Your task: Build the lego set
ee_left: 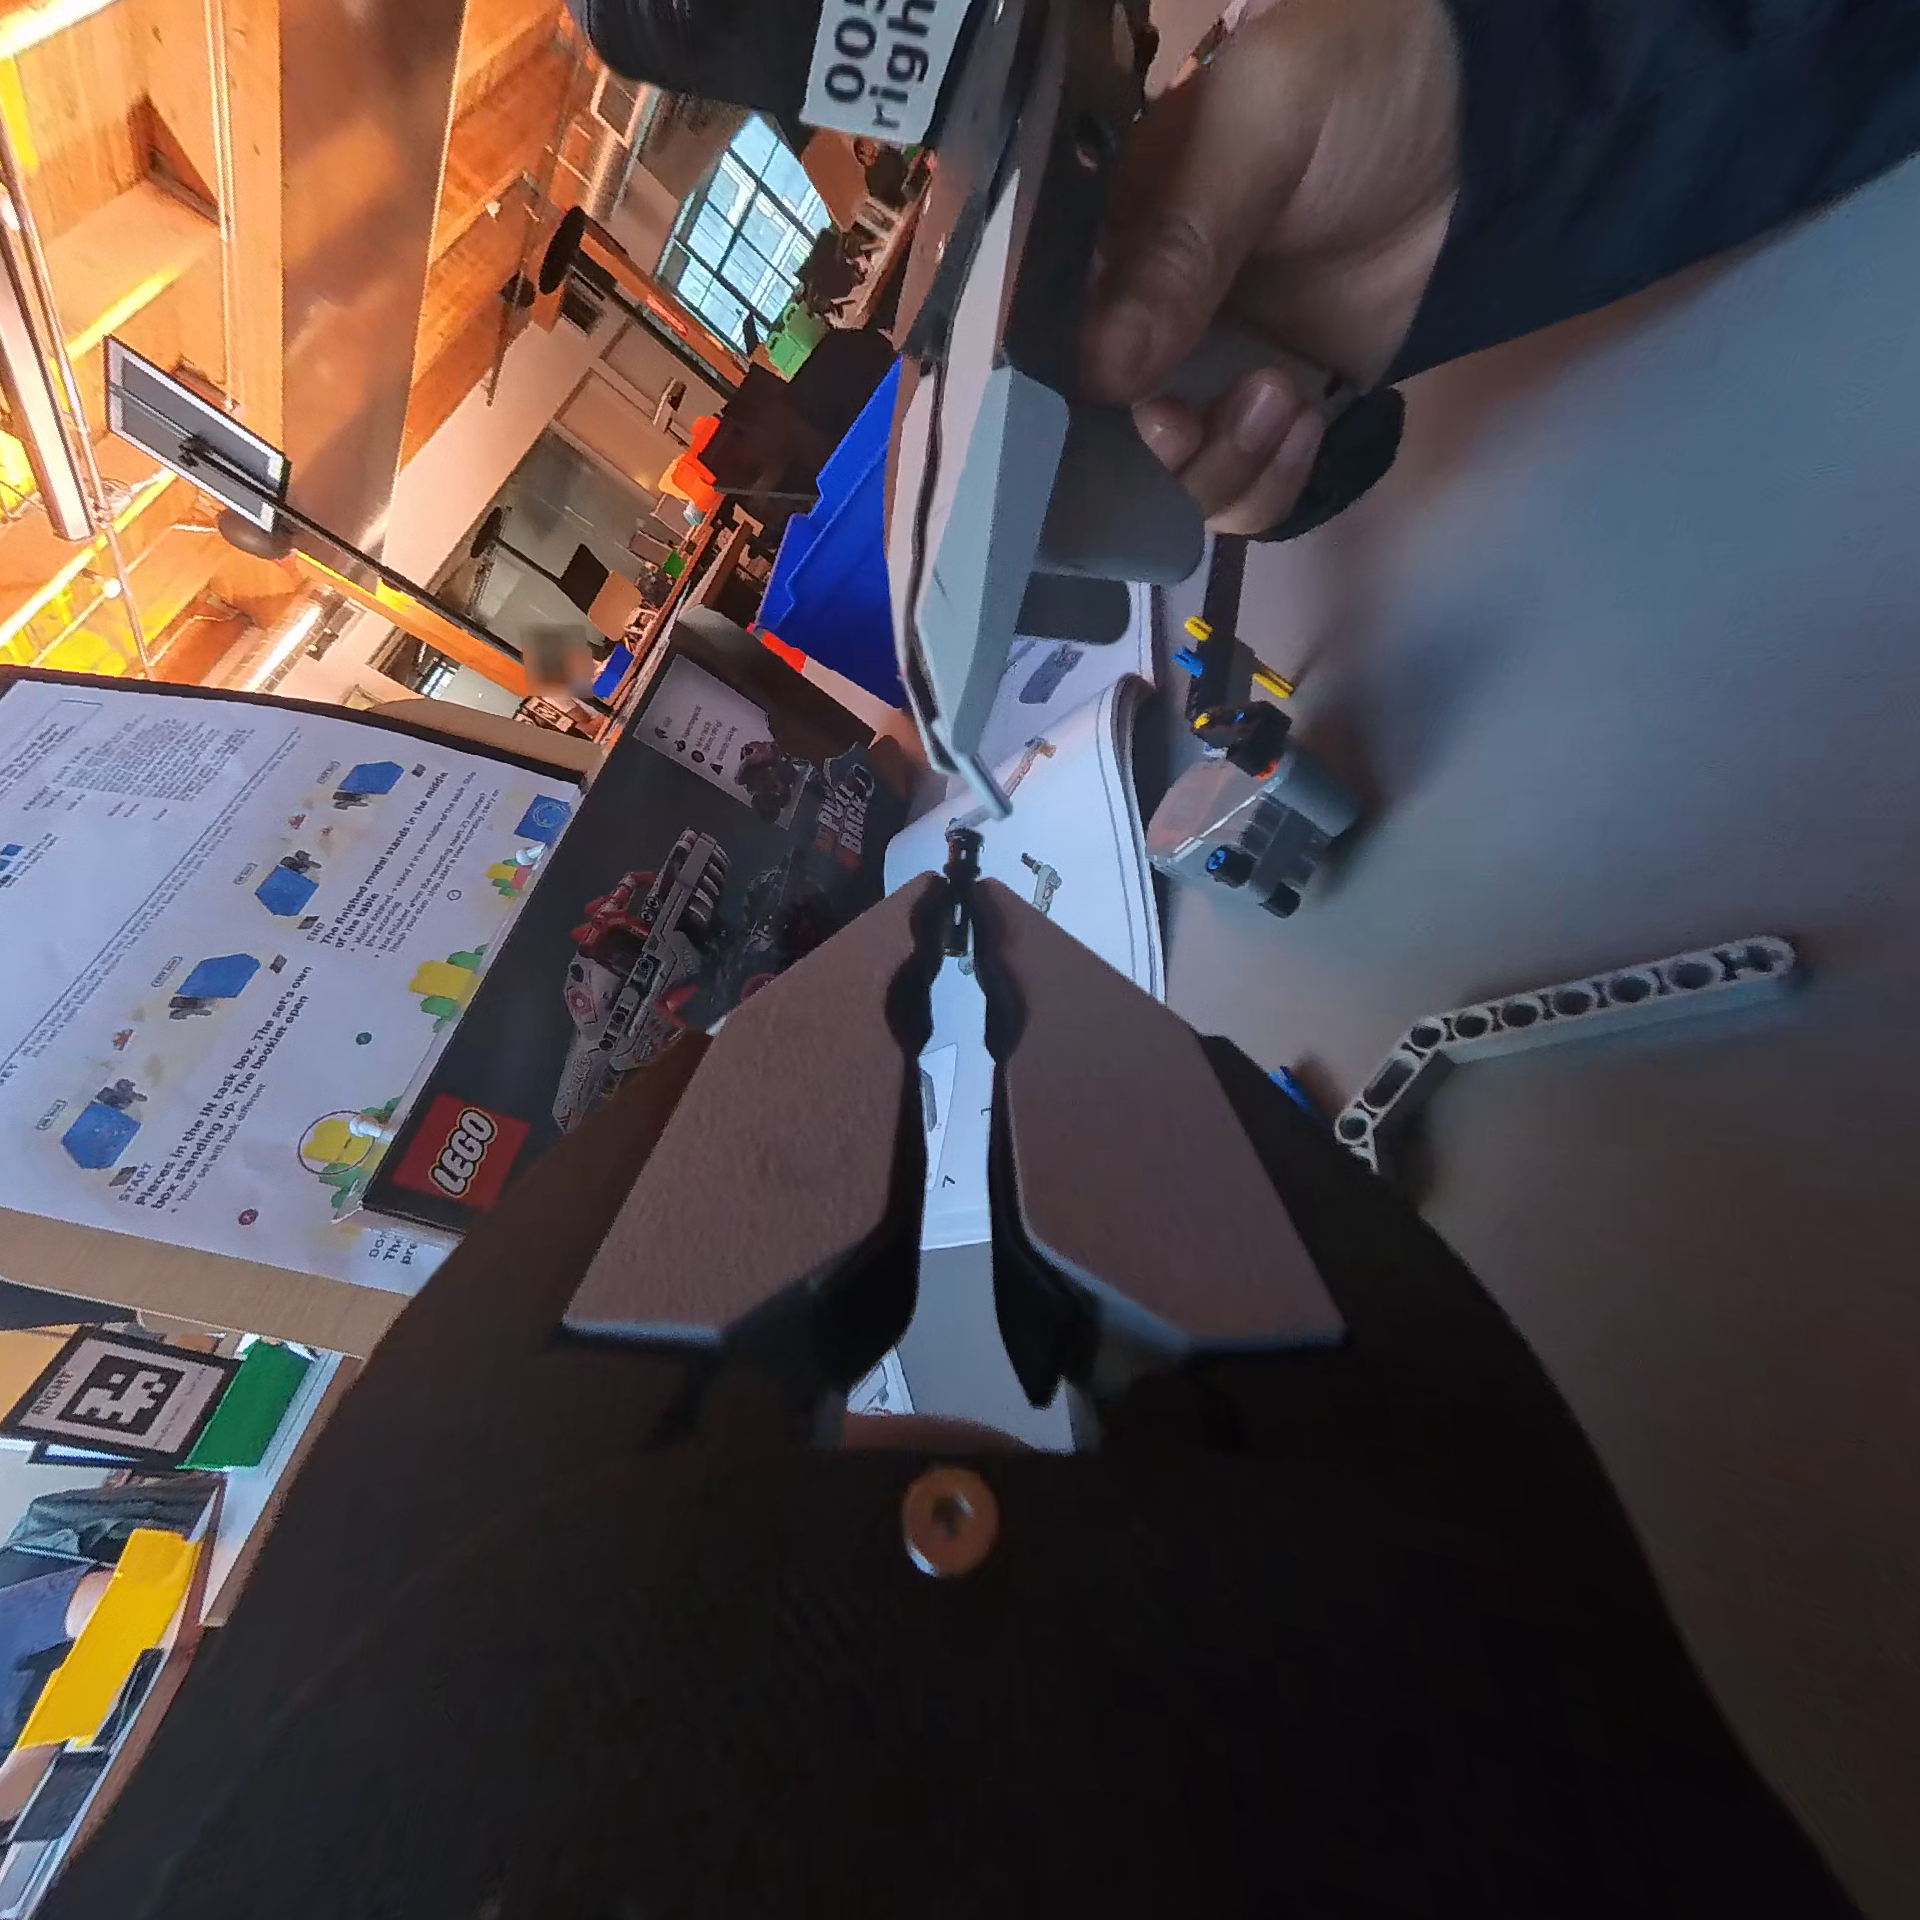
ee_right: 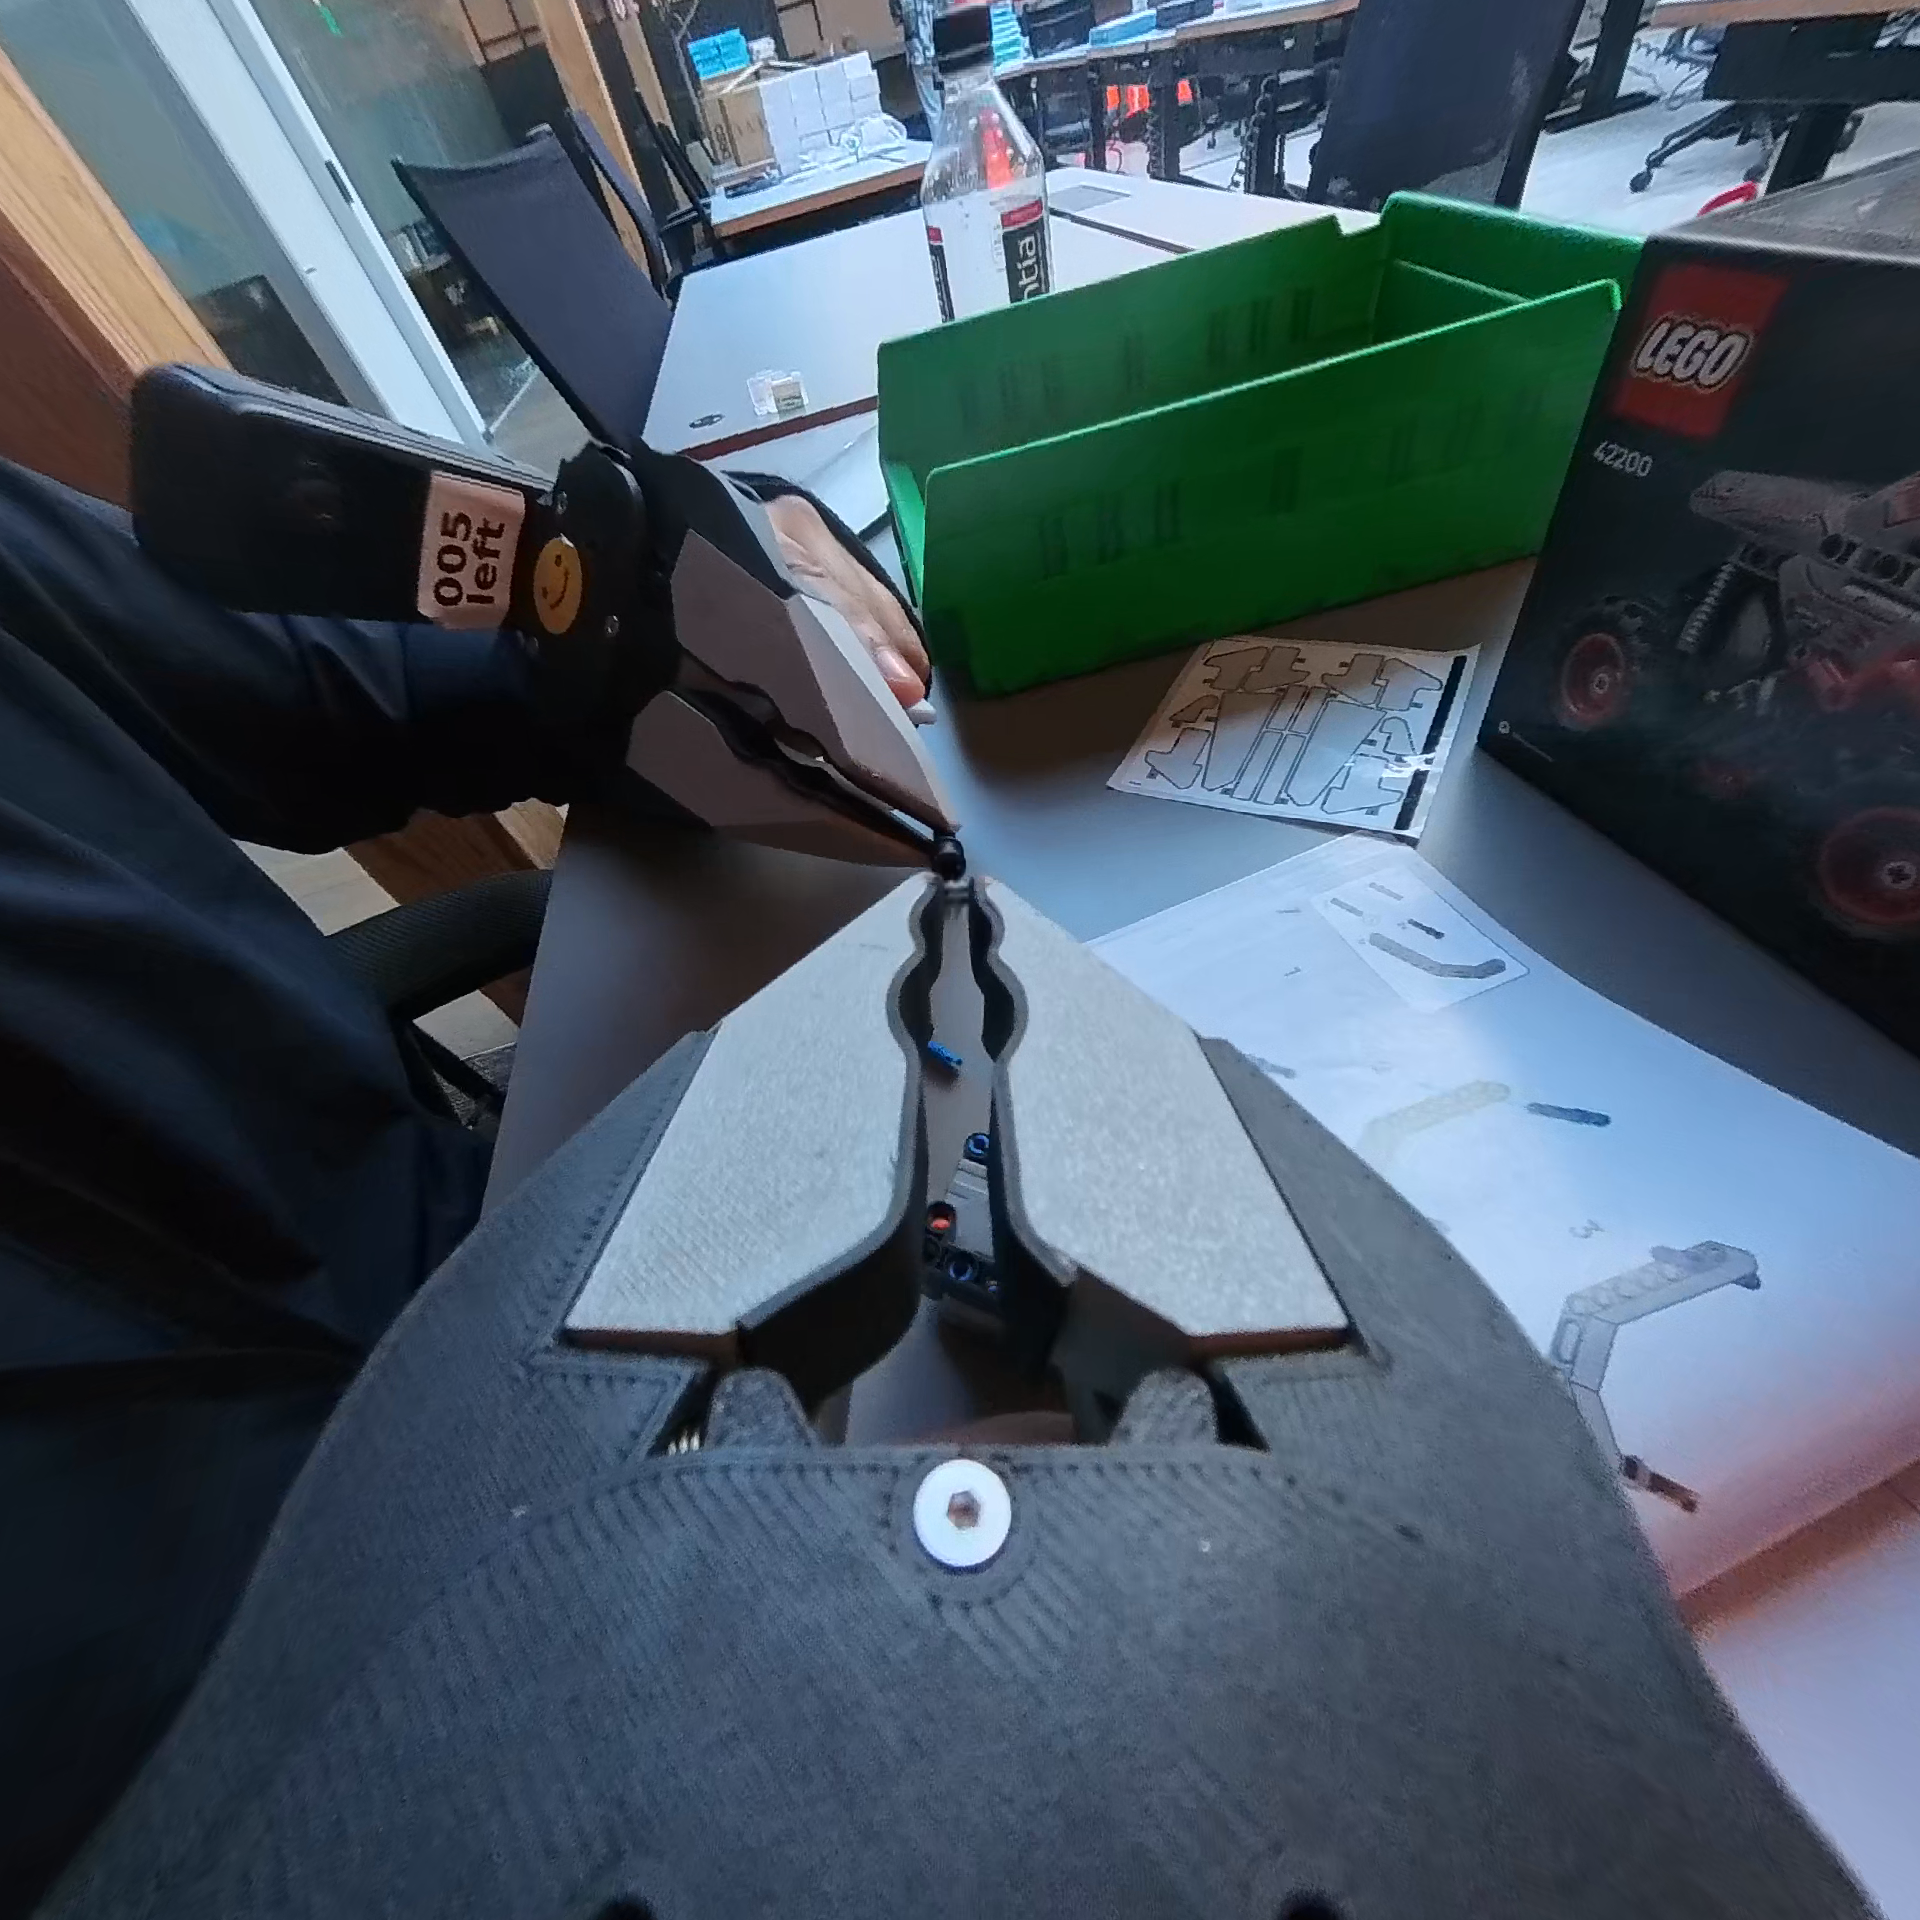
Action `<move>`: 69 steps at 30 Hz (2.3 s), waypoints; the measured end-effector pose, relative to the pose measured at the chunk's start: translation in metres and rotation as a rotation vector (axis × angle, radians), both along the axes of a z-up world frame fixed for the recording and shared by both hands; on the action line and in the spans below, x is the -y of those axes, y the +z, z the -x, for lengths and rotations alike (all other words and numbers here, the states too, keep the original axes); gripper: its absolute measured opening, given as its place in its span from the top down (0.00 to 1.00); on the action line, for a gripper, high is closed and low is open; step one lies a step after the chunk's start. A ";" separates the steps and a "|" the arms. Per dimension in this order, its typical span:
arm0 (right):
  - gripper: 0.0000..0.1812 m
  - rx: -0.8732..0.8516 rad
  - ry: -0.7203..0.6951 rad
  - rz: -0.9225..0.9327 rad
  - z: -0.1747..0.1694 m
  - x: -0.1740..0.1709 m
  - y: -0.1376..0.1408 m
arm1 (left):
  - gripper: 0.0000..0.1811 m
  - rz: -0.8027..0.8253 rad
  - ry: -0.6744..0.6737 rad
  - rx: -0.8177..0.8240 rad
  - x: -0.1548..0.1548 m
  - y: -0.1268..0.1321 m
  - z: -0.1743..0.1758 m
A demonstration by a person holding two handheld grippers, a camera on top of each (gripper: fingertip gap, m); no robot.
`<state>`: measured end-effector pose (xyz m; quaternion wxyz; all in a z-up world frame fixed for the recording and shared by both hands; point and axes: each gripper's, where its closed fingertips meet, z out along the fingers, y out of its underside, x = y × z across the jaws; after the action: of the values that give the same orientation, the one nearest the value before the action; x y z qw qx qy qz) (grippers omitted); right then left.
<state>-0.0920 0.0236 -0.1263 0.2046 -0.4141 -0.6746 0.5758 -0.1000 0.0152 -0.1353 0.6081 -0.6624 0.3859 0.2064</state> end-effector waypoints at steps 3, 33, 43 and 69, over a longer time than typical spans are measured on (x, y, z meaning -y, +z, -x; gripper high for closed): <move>0.99 0.008 -0.002 0.001 -0.001 -0.002 -0.001 | 0.99 0.000 -0.001 0.002 0.000 0.000 0.000; 0.99 -0.182 -0.070 0.235 0.003 -0.005 0.044 | 0.99 -0.071 -0.011 0.455 -0.003 0.033 -0.006; 0.99 -0.185 -0.062 0.240 0.002 -0.004 0.045 | 0.99 -0.094 0.001 0.459 -0.003 0.036 -0.003; 0.99 -0.063 0.103 -0.211 0.004 0.051 -0.029 | 1.00 -0.085 -0.127 0.474 0.011 0.057 -0.035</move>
<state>-0.0959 -0.0274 -0.1551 0.2382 -0.3368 -0.7451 0.5241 -0.0648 0.0041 -0.0778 0.7205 -0.6406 0.2646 0.0227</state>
